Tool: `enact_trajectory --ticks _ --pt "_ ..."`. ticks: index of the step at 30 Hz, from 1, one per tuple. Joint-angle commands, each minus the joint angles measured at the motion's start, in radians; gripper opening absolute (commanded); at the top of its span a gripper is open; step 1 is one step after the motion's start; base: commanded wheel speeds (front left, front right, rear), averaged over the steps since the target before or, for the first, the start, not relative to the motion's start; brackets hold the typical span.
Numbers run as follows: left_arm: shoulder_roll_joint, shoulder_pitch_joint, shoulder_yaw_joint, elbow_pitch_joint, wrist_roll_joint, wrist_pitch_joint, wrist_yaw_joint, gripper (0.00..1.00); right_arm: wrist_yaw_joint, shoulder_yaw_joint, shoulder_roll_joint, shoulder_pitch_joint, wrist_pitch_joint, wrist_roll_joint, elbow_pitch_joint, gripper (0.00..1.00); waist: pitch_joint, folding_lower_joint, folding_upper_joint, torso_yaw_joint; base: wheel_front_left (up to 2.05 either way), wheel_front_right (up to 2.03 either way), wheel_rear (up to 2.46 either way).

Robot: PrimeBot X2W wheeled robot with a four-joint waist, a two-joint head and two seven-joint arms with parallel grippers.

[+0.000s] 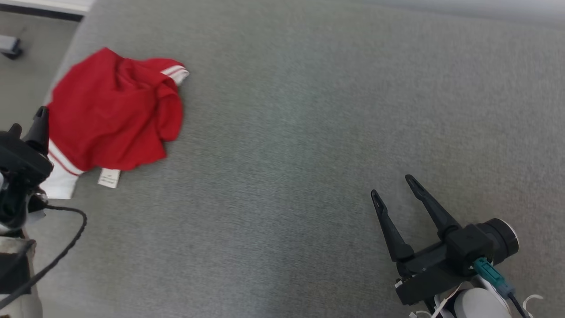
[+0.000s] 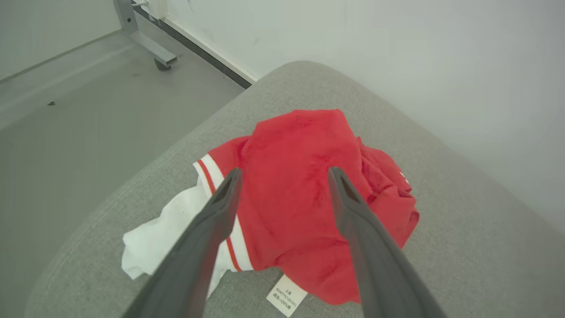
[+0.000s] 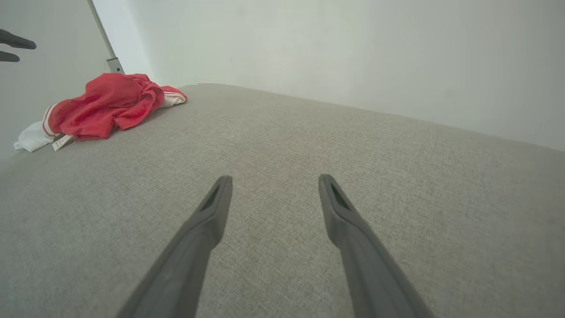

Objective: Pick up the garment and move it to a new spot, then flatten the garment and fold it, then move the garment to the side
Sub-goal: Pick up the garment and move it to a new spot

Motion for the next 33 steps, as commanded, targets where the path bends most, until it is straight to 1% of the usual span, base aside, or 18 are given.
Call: enact_trajectory --ticks 1,4,6,8,11,15,22,23,24,25,26,28,33 --pt "0.013 -0.028 0.003 0.004 -0.021 0.048 0.019 1.0 -0.003 0.0 0.006 -0.015 -0.008 -0.005 -0.003 1.0 0.114 -0.0004 -0.0002 -0.104 0.0 0.0 0.0" --pt "0.015 -0.037 0.013 0.003 -0.05 0.148 0.054 1.0 -0.003 0.004 0.011 -0.021 -0.016 -0.003 0.003 1.0 0.121 -0.0004 -0.0002 -0.117 0.0 0.0 0.0" --pt "0.023 -0.034 0.022 -0.009 -0.064 0.203 0.083 1.0 -0.003 0.005 0.014 -0.029 -0.021 0.0 0.008 1.0 0.128 -0.0004 -0.0002 -0.128 0.0 0.0 0.0" --pt "0.019 -0.014 0.028 -0.014 -0.078 0.258 0.116 1.0 -0.003 0.006 0.02 -0.033 -0.026 0.0 0.01 1.0 0.133 -0.0004 -0.0002 -0.139 0.0 0.0 0.0" --pt "0.022 0.013 0.039 -0.039 -0.084 0.319 0.157 1.0 -0.003 0.012 0.024 -0.037 -0.034 -0.001 0.015 1.0 0.139 -0.0004 -0.0002 -0.156 0.0 0.0 0.0" --pt "0.035 0.045 0.053 -0.077 -0.072 0.336 0.2 1.0 -0.003 0.013 0.025 -0.046 -0.039 -0.003 0.017 1.0 0.147 -0.0004 -0.0002 -0.183 0.0 0.0 0.0" --pt "0.037 0.07 0.07 -0.081 -0.049 0.288 0.252 1.0 -0.003 0.011 0.021 -0.046 -0.038 -0.006 0.009 1.0 0.159 -0.0004 -0.0002 -0.215 0.0 0.0 0.0" --pt "0.039 0.072 0.071 -0.077 -0.044 0.281 0.258 0.48 -0.003 0.011 0.021 -0.045 -0.037 -0.005 0.01 1.0 0.157 -0.0004 -0.0002 -0.218 0.0 0.0 0.0" --pt "0.039 0.072 0.071 -0.077 -0.044 0.281 0.258 0.48 -0.003 0.011 0.021 -0.045 -0.037 -0.005 0.01 1.0 0.157 -0.0004 -0.0002 -0.218 0.0 0.0 0.0" --pt "0.041 0.073 0.072 -0.074 -0.04 0.273 0.26 0.37 -0.003 0.011 0.022 -0.045 -0.036 -0.005 0.012 1.0 0.155 -0.0004 -0.0002 -0.22 0.0 0.0 0.0" --pt "0.043 0.073 0.075 -0.072 -0.038 0.266 0.261 0.0 -0.003 0.009 0.023 -0.045 -0.035 -0.005 0.013 1.0 0.152 -0.0004 -0.0002 -0.221 0.0 0.0 0.0" --pt "0.036 0.068 0.081 -0.071 -0.055 0.259 0.254 0.0 -0.003 0.008 0.026 -0.043 -0.037 -0.006 0.018 1.0 0.142 -0.0004 -0.0002 -0.222 0.0 0.0 0.0" --pt "0.046 0.072 0.086 -0.081 -0.052 0.219 0.238 0.0 -0.003 0.012 0.036 -0.032 -0.038 -0.003 0.034 1.0 0.102 -0.0004 -0.0002 -0.21 0.0 0.0 0.0"
